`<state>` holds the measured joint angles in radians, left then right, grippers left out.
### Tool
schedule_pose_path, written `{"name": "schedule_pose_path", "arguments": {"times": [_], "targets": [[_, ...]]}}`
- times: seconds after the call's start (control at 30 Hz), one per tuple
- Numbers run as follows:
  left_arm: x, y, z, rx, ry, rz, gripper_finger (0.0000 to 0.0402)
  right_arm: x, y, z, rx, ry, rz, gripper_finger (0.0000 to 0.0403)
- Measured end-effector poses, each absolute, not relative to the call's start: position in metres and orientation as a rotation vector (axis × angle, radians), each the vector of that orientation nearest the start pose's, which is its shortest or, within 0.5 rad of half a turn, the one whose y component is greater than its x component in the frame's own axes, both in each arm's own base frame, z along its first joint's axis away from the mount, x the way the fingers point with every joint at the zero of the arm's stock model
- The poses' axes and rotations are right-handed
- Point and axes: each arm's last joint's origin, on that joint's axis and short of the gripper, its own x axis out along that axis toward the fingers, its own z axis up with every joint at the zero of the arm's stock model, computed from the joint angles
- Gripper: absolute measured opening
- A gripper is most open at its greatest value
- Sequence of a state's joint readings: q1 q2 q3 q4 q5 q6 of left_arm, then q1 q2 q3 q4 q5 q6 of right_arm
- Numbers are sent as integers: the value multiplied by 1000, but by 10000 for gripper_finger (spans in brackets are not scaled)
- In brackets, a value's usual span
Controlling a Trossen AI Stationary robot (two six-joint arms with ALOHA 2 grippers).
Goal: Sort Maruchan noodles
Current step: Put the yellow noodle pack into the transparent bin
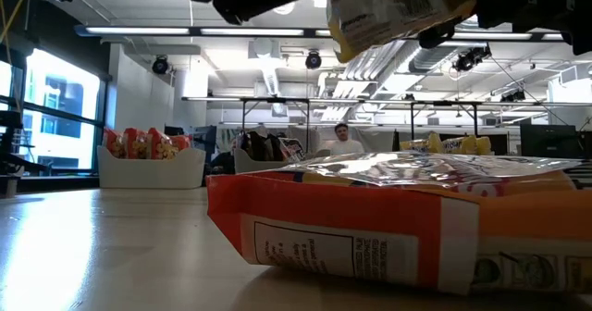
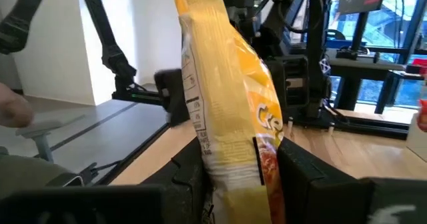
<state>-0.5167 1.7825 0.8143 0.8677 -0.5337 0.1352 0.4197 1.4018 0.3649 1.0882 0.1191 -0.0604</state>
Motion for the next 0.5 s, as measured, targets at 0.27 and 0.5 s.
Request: {"name": "schedule_pose_path", "arguments": {"times": [0.27,0.5], "targets": [[305,-164,200,208,129,93,318,229,99,190,-45,-70,322,103],[321,-151,196,115,47,15,318,228,99,191,-50,-80,323,103]]}}
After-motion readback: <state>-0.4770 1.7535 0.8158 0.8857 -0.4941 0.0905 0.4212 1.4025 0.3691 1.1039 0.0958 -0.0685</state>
